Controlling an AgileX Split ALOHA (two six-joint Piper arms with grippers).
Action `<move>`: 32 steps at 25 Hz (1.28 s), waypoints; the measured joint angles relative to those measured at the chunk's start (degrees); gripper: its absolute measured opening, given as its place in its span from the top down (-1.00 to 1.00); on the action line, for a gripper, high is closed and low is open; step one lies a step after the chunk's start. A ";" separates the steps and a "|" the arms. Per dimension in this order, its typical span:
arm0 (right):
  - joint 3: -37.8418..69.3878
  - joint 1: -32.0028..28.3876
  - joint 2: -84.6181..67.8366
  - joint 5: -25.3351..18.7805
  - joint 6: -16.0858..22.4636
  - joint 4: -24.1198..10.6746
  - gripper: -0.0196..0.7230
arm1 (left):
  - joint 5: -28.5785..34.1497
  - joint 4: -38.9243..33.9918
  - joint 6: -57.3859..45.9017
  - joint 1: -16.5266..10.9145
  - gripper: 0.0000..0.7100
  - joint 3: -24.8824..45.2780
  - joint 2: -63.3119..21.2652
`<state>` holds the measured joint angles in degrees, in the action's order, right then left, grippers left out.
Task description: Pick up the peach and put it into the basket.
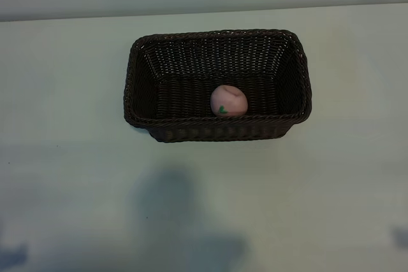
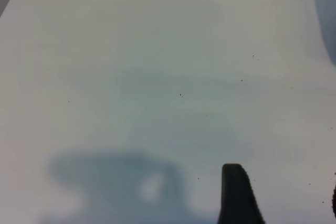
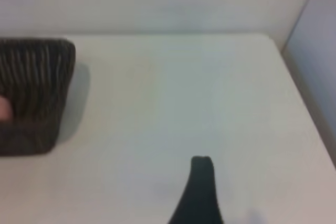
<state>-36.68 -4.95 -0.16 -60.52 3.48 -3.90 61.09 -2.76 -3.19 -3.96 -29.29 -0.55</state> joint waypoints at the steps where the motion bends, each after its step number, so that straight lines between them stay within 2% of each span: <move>1: 0.91 0.00 -0.21 0.23 -0.74 0.04 -0.65 | 0.00 0.00 0.00 0.00 -0.24 0.00 0.00; 5: 2.69 0.00 -0.26 0.79 -2.82 1.44 -0.64 | 0.00 0.00 0.00 0.00 -0.24 0.00 0.00; 8: 3.05 0.00 -0.26 1.14 -4.04 3.90 -0.58 | 0.00 0.00 0.00 0.00 -0.24 0.00 0.00; 14: 3.05 0.00 -0.26 1.25 -6.57 5.22 -0.42 | 0.00 0.00 0.00 0.00 -0.24 0.00 0.00; 21: 7.45 0.00 -0.26 0.33 -7.03 5.50 -0.40 | 0.00 0.00 0.00 0.00 -0.24 0.00 0.00; 32: 8.45 0.00 -0.26 0.37 -7.03 6.44 -0.40 | 0.00 0.00 0.00 0.00 -0.24 0.00 0.00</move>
<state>-28.23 -4.95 -0.42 -60.15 -3.55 2.54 61.09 -2.76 -3.19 -3.96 -29.29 -0.55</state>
